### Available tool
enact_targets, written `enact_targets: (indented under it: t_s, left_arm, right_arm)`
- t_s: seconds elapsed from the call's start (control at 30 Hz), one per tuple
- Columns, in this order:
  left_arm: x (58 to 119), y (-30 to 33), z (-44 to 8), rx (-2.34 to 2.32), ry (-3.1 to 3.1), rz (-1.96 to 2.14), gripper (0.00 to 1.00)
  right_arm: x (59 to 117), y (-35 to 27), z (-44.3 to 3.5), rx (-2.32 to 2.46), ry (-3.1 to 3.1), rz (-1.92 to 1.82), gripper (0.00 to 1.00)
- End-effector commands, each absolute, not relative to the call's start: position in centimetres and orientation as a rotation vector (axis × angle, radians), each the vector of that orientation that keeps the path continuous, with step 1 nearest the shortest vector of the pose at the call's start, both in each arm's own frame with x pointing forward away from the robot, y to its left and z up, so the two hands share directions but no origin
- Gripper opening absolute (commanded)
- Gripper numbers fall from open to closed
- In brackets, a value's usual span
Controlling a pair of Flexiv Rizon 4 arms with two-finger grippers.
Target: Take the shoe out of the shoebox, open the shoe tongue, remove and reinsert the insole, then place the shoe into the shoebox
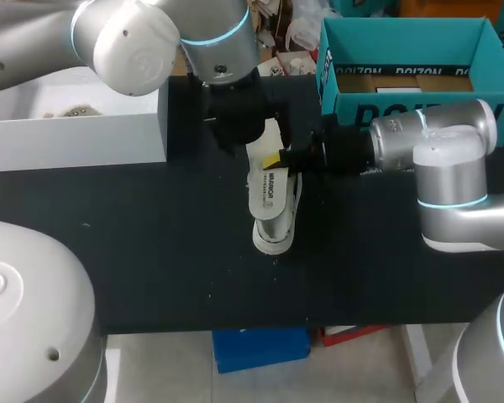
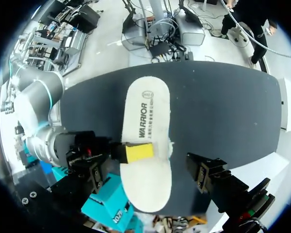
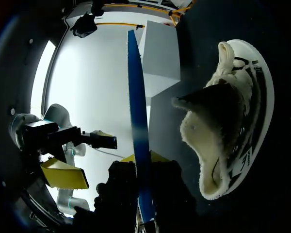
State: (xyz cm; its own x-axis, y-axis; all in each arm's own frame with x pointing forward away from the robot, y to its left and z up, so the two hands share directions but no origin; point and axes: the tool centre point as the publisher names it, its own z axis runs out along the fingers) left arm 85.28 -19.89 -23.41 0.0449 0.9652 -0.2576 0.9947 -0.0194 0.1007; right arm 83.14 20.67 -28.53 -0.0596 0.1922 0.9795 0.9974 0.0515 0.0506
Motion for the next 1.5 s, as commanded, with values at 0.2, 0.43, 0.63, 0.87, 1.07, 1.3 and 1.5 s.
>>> enact_targets:
  t_s: [0.2, 0.43, 0.63, 0.87, 1.07, 1.3, 1.5]
  left_arm:
    - [89.9, -21.4, -23.9, 2.105, 2.004, -0.185, 1.0]
    - [93.3, -21.6, -24.4, 2.127, 1.996, -0.151, 1.0]
    - [95.8, -21.6, -24.5, 2.125, 1.998, -0.144, 1.0]
    - [98.1, -21.4, -24.8, 2.121, 2.011, -0.144, 1.0]
    - [98.8, -21.5, -24.0, 2.097, 2.024, -0.111, 1.0]
    - [95.8, -21.3, -23.1, 2.092, 1.992, -0.119, 1.0]
    - [91.8, -20.5, -22.5, 2.087, 1.983, -0.122, 1.0]
  right_arm:
    - [83.1, 20.9, -28.6, -1.292, -1.416, -1.117, 0.0]
    - [83.1, 20.9, -28.6, -1.292, -1.416, -1.117, 0.0]
    - [83.1, 20.9, -28.6, -1.292, -1.416, -1.117, 0.0]
    - [83.1, 20.9, -28.6, -1.292, -1.416, -1.117, 0.0]
    - [83.1, 20.9, -28.6, -1.292, -1.416, -1.117, 0.0]
    - [83.1, 20.9, -28.6, -1.292, -1.416, -1.117, 0.0]
    - [83.1, 20.9, -28.6, -1.292, -1.416, -1.117, 0.0]
